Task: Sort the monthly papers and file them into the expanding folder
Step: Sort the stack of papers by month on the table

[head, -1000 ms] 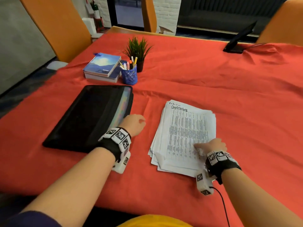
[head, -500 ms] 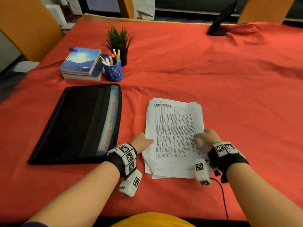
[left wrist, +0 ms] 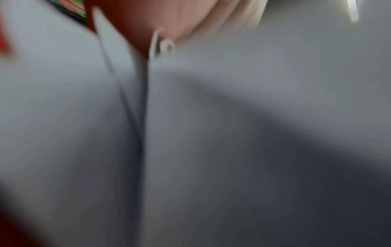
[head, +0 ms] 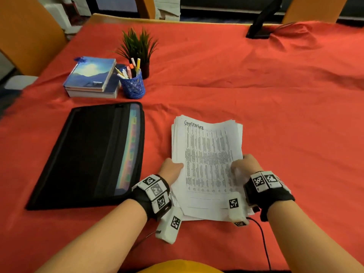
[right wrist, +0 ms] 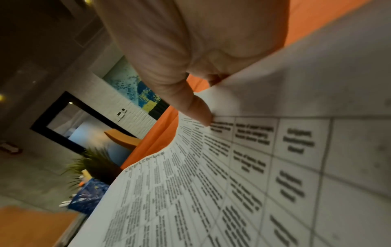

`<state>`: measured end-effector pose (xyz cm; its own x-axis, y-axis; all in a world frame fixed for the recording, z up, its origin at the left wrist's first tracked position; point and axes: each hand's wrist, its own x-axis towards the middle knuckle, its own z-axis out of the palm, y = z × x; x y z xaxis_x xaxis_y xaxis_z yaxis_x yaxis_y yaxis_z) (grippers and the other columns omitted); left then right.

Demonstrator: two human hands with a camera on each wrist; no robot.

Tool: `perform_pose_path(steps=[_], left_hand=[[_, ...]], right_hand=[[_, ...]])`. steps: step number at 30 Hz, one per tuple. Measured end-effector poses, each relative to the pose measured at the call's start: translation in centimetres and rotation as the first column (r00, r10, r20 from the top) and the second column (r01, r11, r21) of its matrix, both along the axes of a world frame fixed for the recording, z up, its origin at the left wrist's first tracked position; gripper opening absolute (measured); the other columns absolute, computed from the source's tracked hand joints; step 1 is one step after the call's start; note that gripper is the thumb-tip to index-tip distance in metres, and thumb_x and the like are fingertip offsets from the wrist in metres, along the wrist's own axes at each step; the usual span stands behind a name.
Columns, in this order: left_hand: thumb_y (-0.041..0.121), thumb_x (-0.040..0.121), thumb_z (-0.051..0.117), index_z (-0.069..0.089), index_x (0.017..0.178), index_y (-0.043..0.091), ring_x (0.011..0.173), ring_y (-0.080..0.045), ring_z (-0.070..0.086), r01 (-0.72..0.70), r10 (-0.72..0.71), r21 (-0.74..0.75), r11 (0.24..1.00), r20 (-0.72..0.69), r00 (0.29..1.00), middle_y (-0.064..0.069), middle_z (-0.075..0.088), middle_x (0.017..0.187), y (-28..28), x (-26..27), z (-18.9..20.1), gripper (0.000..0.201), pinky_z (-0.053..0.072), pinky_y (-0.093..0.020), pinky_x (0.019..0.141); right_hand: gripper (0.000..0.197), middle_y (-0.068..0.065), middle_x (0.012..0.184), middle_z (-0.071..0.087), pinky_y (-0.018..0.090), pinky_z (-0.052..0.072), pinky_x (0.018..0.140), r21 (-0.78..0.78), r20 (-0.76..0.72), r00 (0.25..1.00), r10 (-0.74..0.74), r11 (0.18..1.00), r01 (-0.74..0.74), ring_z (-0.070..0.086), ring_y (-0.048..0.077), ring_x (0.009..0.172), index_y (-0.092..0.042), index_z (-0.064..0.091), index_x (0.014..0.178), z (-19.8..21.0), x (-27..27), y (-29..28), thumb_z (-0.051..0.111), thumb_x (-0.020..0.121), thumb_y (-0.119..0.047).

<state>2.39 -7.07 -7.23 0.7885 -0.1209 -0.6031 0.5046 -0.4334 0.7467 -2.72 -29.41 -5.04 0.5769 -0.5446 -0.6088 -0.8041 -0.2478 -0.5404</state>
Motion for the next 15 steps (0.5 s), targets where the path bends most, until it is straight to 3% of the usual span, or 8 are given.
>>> perform_pose_path(steps=[2,4,7,10,12,14,15], left_hand=[[0.020,0.086,0.054,0.049,0.122,-0.001,0.106,-0.028,0.059,0.030,-0.030,0.006,1.000,-0.003,1.000,-0.012,0.059,0.118,0.7,-0.4,-0.3,0.041,0.048,-0.039,0.094],[0.027,0.083,0.056,0.053,0.122,0.003,0.104,-0.024,0.061,0.079,-0.079,0.003,0.997,-0.023,0.997,-0.010,0.062,0.117,2.1,-1.0,-0.7,0.046,0.049,-0.037,0.092],[0.021,0.085,0.060,0.058,0.106,0.003,0.094,-0.024,0.063,0.060,-0.064,0.077,0.995,0.043,0.997,-0.009,0.066,0.103,4.1,-1.0,-1.1,0.028,0.051,-0.033,0.079],[0.018,0.082,0.062,0.059,0.100,0.002,0.091,-0.028,0.066,0.010,-0.019,0.065,0.998,0.141,0.990,-0.009,0.067,0.097,4.4,0.2,-0.9,0.024,0.054,-0.039,0.081],[0.021,0.086,0.061,0.051,0.114,0.007,0.097,-0.026,0.062,-0.024,0.018,0.047,0.999,0.133,0.991,-0.008,0.063,0.107,3.9,1.0,-0.4,0.033,0.051,-0.043,0.089],[0.027,0.091,0.054,0.050,0.126,0.010,0.107,-0.025,0.059,0.066,-0.068,0.025,0.998,0.099,0.993,-0.005,0.060,0.120,3.5,1.4,0.1,0.038,0.047,-0.042,0.097],[0.028,0.094,0.050,0.051,0.128,0.011,0.110,-0.026,0.058,0.125,-0.127,0.029,0.992,0.077,0.989,-0.005,0.059,0.122,3.4,1.4,0.7,0.038,0.045,-0.040,0.099]], right_hand=[[0.033,0.012,0.103,0.054,0.036,0.050,0.063,0.028,0.020,0.999,0.041,0.999,-0.041,0.056,0.027,0.088,-0.002,0.039,0.114,0.8,-0.3,0.8,0.050,0.083,0.003],[0.036,0.011,0.104,0.052,0.039,0.049,0.075,0.019,-0.022,0.989,0.144,0.990,-0.143,0.053,0.027,0.092,-0.003,0.035,0.117,1.2,-0.6,1.4,0.051,0.085,0.001],[0.043,0.015,0.117,0.052,0.036,0.046,0.088,-0.071,-0.129,0.949,0.288,0.952,-0.298,0.053,0.030,0.106,-0.002,0.034,0.124,1.5,-0.6,1.9,0.053,0.085,-0.003],[0.054,0.018,0.124,0.050,0.033,0.043,0.083,-0.137,-0.074,0.974,0.214,0.965,-0.223,0.051,0.032,0.112,0.002,0.029,0.128,2.2,1.7,1.5,0.059,0.084,-0.006],[0.058,0.020,0.128,0.048,0.031,0.044,0.076,-0.098,-0.077,0.981,0.176,0.978,-0.183,0.050,0.033,0.115,0.005,0.030,0.131,2.9,3.6,1.5,0.061,0.084,-0.010],[0.051,0.021,0.130,0.049,0.027,0.044,0.065,-0.020,-0.102,0.963,0.250,0.967,-0.253,0.050,0.034,0.117,0.005,0.039,0.130,3.1,4.7,1.8,0.059,0.085,-0.008],[0.047,0.021,0.130,0.049,0.027,0.045,0.066,-0.013,-0.138,0.941,0.310,0.949,-0.315,0.049,0.034,0.118,0.004,0.044,0.129,3.1,4.9,2.0,0.058,0.085,-0.006]])
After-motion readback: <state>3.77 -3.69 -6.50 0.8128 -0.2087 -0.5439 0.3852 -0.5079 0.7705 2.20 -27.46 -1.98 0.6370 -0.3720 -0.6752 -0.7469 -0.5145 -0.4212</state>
